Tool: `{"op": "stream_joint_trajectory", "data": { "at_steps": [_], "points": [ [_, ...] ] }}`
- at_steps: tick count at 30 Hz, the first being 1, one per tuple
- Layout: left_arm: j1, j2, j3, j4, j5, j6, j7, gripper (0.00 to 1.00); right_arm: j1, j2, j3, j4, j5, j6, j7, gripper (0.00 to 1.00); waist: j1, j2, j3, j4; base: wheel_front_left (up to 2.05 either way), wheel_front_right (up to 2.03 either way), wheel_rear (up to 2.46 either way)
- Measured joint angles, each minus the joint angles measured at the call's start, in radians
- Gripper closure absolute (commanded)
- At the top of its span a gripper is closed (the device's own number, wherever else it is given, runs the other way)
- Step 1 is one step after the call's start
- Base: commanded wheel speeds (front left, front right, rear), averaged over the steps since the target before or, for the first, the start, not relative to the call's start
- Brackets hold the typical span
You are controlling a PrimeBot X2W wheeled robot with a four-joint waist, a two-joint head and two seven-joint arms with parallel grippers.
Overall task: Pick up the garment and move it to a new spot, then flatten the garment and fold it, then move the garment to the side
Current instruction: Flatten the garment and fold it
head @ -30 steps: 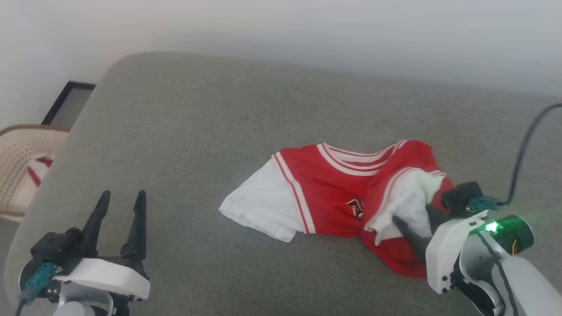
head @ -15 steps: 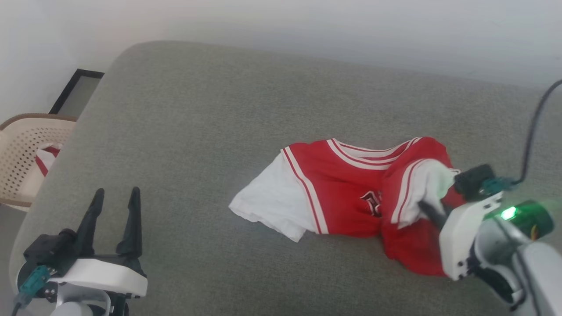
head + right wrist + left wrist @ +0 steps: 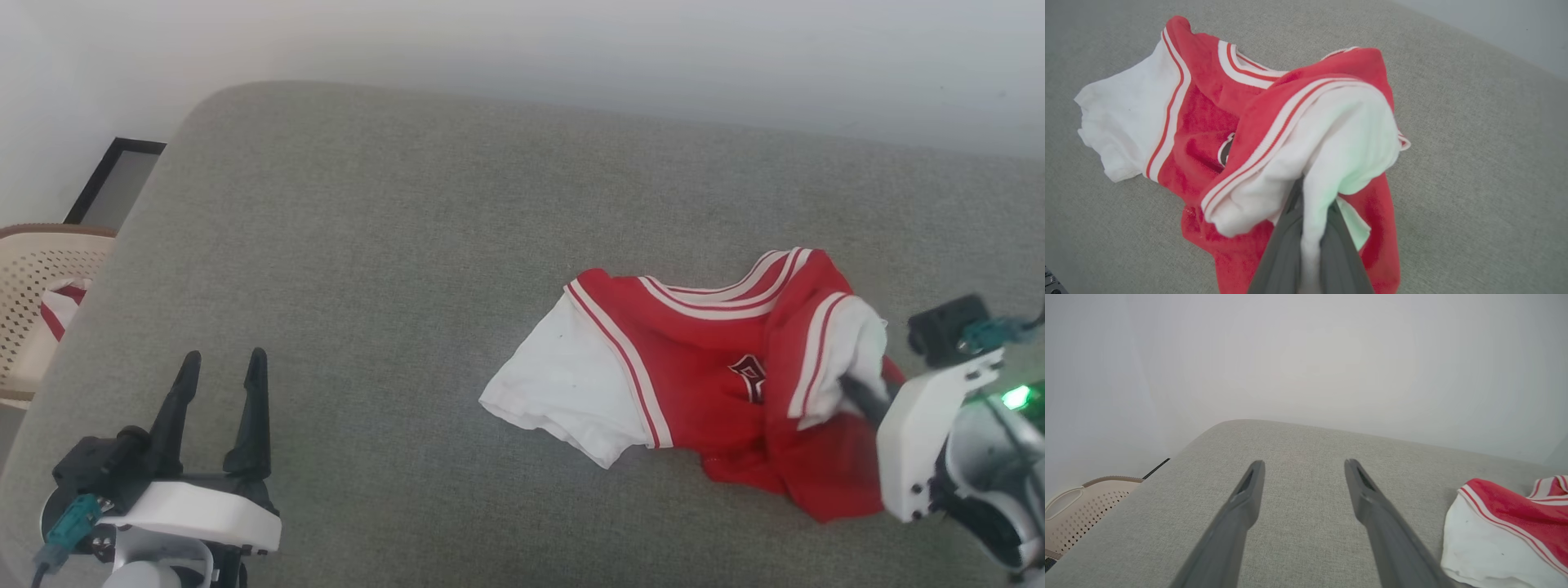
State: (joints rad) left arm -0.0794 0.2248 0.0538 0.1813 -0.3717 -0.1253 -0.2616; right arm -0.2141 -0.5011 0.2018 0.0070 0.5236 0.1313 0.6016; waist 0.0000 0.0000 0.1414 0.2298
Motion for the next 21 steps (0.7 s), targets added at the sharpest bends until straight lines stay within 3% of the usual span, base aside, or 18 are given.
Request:
{"op": "stream_joint_trajectory", "data": {
  "at_steps": [1,2,3,19,21],
  "points": [
    [0.0,-0.002,0.0,0.001,0.001,-0.001,0.0,0.0,0.006,0.003,0.007,0.007,0.003,0.0,-0.008,0.53,0.0,0.0,0.0,0.0,0.0,0.0,0.0],
    [-0.001,-0.003,0.0,0.002,0.001,-0.002,0.0,0.0,0.01,0.004,0.017,0.013,0.002,0.0,-0.012,0.14,0.0,0.0,-0.001,-0.001,0.0,0.0,0.0],
    [-0.001,-0.003,0.0,0.003,0.002,-0.002,0.0,0.0,0.012,0.005,0.024,0.021,0.002,0.0,-0.017,0.0,0.0,0.0001,-0.001,-0.001,0.0,0.0,0.0],
    [0.009,0.017,-0.018,-0.005,-0.014,-0.003,0.0,0.0,0.025,-0.012,0.029,-0.016,0.021,0.0,-0.011,0.0,0.0,0.0001,-0.006,-0.015,0.0,0.0,0.0],
    [0.009,0.019,-0.02,-0.005,-0.015,-0.003,0.0,0.0,0.025,-0.016,0.024,-0.021,0.021,0.0,-0.006,0.54,0.0,0.0001,-0.005,-0.015,0.0,0.0,0.0]
  ]
}}
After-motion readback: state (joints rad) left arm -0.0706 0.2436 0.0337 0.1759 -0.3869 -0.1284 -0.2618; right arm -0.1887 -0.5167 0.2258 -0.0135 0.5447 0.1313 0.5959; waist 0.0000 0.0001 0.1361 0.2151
